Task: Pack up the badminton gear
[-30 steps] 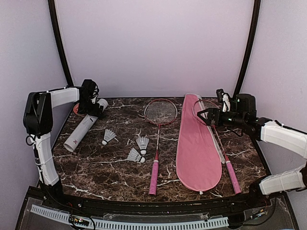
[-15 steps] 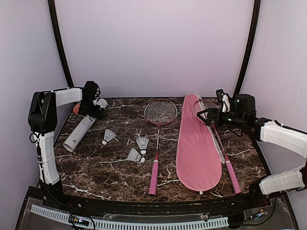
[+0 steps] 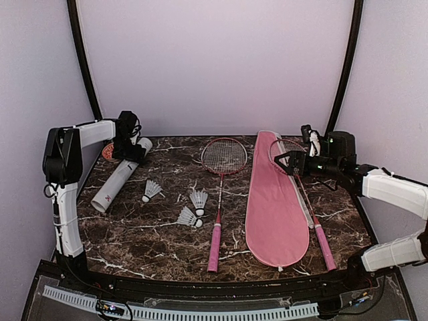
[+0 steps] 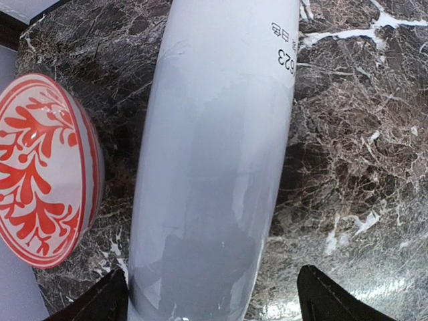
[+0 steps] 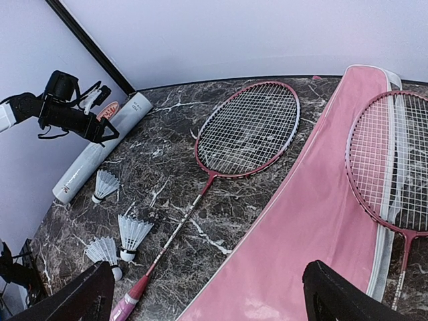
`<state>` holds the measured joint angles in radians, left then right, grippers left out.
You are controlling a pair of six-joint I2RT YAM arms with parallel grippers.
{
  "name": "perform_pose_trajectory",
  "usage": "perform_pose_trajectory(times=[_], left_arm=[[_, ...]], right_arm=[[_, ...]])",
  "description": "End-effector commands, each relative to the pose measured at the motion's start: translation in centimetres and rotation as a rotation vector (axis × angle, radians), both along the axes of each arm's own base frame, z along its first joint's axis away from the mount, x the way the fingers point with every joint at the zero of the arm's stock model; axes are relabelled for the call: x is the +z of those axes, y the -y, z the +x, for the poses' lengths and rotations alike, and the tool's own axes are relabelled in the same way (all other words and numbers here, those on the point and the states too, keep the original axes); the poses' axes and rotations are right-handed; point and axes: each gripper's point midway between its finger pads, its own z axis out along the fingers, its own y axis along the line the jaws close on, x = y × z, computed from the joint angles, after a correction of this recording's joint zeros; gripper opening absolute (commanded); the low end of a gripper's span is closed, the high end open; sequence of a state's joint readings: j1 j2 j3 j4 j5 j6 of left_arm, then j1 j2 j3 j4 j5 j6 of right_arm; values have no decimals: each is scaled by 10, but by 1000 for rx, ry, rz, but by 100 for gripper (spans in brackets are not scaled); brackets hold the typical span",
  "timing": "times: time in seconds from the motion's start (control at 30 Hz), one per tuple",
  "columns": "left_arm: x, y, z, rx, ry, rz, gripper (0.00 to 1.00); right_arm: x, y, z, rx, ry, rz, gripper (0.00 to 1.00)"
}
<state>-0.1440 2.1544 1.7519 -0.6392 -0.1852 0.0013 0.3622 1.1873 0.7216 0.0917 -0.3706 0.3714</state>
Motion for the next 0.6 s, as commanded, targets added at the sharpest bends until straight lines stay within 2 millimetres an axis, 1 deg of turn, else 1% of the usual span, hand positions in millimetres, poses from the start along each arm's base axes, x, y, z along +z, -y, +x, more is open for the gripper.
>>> perform_pose_trajectory(times=[0.0,0.17,0.27,0.37,0.5,0.57], left_arm=[[-4,-2,1,-7,-41,29,91],[-3,1,10,-11,-41,25,92],[-1,6,16,-23,-29,-2,89],[-10,11,19,-38,-50,-21,88],[-21,16,20,-46,-77,-41,81],[-22,19,21,-50,-76,-57,81]], right_arm=[[6,-6,1,18,31,22,99],[5,-6,2,16,26,23,99],[4,-6,2,14,25,24,99],[4,-7,3,20,23,24,99],[6,-6,2,18,27,23,99],[8,-4,2,10,38,16,99]])
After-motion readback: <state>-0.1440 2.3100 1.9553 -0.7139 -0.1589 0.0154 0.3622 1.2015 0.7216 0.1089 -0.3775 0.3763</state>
